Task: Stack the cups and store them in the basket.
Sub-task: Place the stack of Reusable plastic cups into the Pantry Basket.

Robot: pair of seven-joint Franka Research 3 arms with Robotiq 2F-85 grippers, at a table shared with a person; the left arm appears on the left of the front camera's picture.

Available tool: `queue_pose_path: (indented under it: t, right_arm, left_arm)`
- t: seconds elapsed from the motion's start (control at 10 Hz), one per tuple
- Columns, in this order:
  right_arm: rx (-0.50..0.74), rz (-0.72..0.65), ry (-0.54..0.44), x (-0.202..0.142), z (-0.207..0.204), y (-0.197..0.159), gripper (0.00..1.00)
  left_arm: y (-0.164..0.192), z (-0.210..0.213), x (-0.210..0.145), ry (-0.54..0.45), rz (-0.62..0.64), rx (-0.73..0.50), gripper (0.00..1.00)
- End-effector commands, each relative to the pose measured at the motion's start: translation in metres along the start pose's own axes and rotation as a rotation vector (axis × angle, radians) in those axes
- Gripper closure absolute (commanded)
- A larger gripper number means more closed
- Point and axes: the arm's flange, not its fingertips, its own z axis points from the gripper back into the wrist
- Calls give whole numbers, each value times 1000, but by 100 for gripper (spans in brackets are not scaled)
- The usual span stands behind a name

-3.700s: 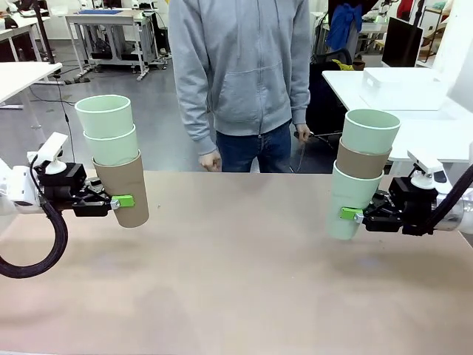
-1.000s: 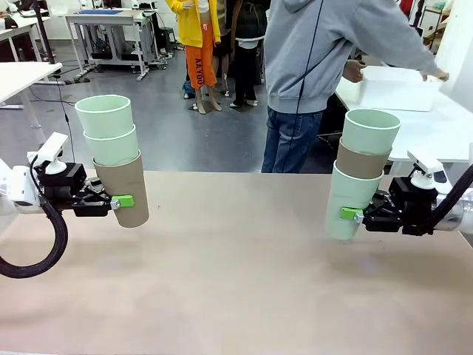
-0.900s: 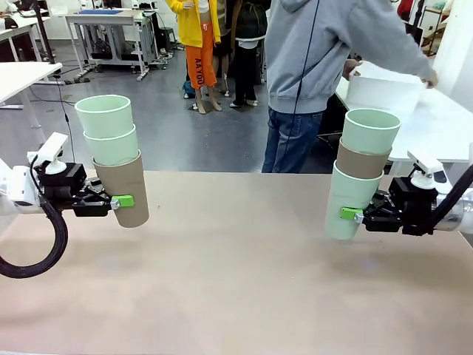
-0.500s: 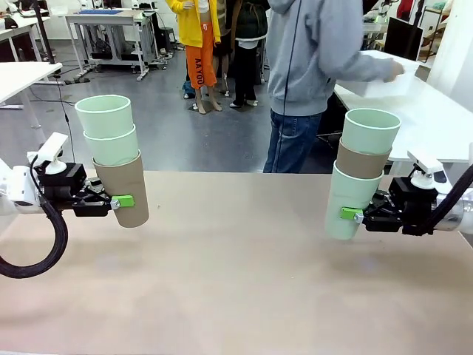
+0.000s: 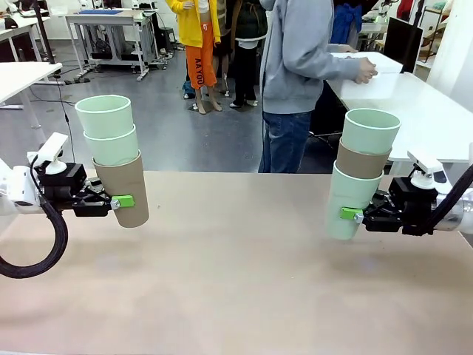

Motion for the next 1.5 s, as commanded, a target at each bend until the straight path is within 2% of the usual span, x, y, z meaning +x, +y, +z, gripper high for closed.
queue_pose_path:
  t: [0.0, 1.4]
  right_arm:
    - [0, 13, -4, 3, -1, 0, 15]
    - [0, 13, -4, 3, -1, 0, 15]
  left_arm:
    - [-1, -1, 4, -4, -11, -3, 15]
    - [-1, -1, 4, -4, -11, -3, 15]
